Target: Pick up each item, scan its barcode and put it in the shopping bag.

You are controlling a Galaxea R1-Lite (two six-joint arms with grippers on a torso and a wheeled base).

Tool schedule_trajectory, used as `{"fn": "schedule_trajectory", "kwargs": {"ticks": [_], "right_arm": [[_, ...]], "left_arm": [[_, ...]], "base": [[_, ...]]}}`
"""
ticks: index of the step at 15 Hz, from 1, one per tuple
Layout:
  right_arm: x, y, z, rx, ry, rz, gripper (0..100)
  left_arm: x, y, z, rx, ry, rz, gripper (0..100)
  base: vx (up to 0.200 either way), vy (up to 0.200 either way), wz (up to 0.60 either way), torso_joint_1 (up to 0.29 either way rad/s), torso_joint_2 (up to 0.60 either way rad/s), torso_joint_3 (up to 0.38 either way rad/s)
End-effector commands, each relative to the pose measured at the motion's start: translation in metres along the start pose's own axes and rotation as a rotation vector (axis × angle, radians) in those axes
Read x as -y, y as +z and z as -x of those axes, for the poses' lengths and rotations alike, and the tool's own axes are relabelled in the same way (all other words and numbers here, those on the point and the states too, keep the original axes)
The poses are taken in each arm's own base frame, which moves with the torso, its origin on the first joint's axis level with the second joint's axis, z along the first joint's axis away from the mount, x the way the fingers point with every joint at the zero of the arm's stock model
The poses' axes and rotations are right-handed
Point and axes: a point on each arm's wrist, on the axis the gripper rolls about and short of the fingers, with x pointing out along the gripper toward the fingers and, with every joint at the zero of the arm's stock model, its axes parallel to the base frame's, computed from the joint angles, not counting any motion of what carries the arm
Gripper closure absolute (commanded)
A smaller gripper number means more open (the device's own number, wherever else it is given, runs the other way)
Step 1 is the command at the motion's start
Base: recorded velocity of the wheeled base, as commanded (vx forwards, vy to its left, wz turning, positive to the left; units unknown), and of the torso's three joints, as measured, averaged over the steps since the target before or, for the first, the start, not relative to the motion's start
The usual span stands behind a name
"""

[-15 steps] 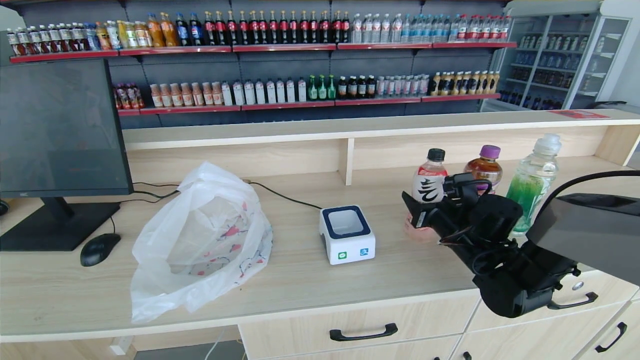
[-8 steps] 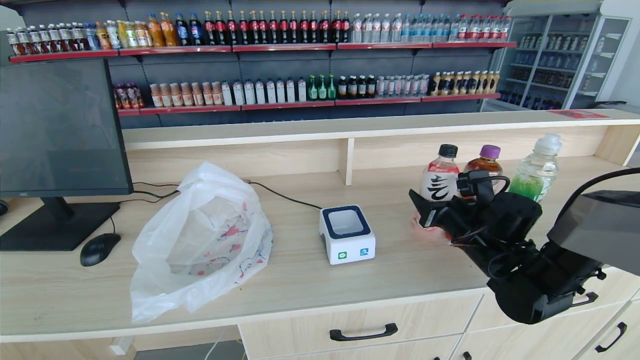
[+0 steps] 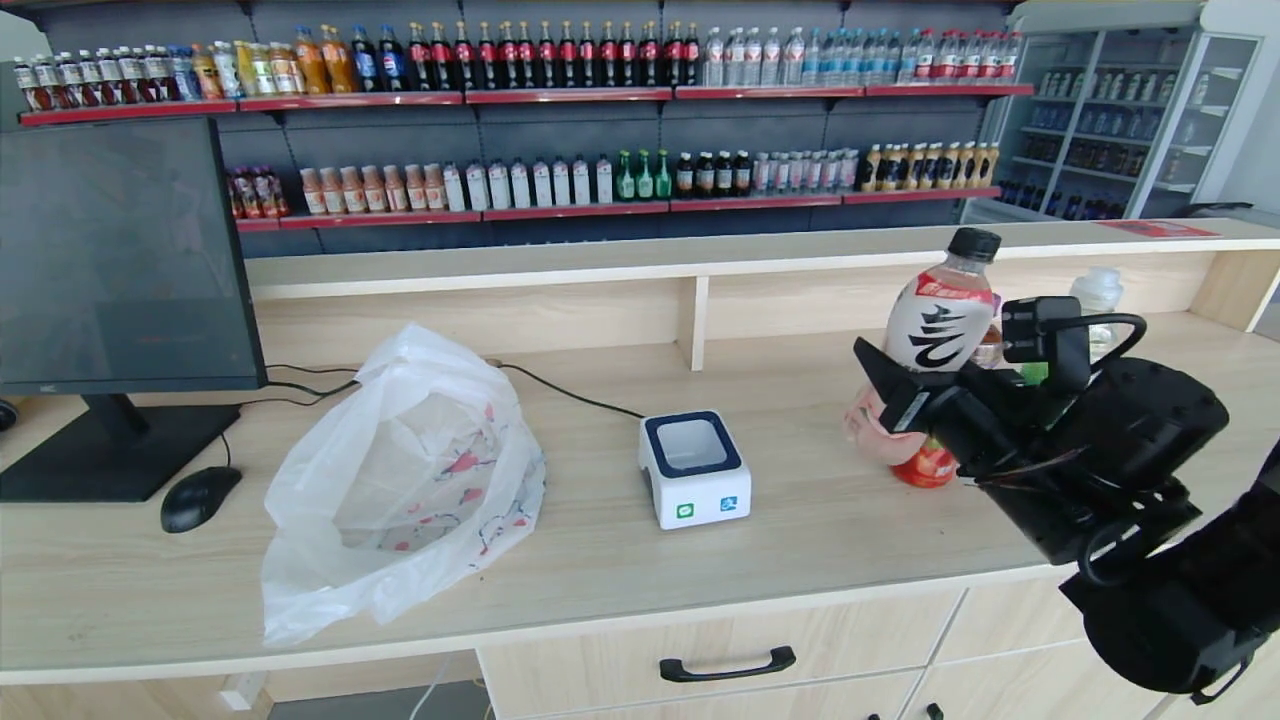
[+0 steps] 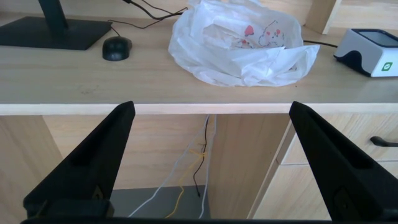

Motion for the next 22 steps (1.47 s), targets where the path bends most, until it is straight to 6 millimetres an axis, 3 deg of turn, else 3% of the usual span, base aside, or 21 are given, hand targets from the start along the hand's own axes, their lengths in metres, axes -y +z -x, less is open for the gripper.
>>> {"fn": "schedule_trajectory", "kwargs": {"ticks": [1, 6, 14, 17, 22], "right_arm": [[-0.017, 0.027, 0.035, 0.034, 0.074, -0.018, 100], [-0.04, 0.035, 0.066, 0.017, 0.188, -0.107, 100], [-0.078, 0.033, 0.084, -0.057, 0.373, -0.367, 100], [-0.081, 0.027, 0.095, -0.126, 0.435, -0.429, 100], [-0.077, 0.057, 0.123, -0.108, 0.63, -0.6, 100]], "left_arm": [[0.0, 0.0, 0.0, 0.001, 0.0, 0.0, 0], [0.0, 0.0, 0.0, -0.001, 0.0, 0.0, 0], [0.0, 0.0, 0.0, -0.001, 0.0, 0.0, 0], [0.0, 0.0, 0.0, 0.001, 0.0, 0.0, 0], [0.0, 0.0, 0.0, 0.001, 0.0, 0.0, 0]], "base": [[0.0, 0.0, 0.0, 0.0, 0.0, 0.0], [0.0, 0.0, 0.0, 0.0, 0.0, 0.0], [0.0, 0.0, 0.0, 0.0, 0.0, 0.0], [0.0, 0.0, 0.0, 0.0, 0.0, 0.0], [0.0, 0.0, 0.0, 0.0, 0.0, 0.0]]}}
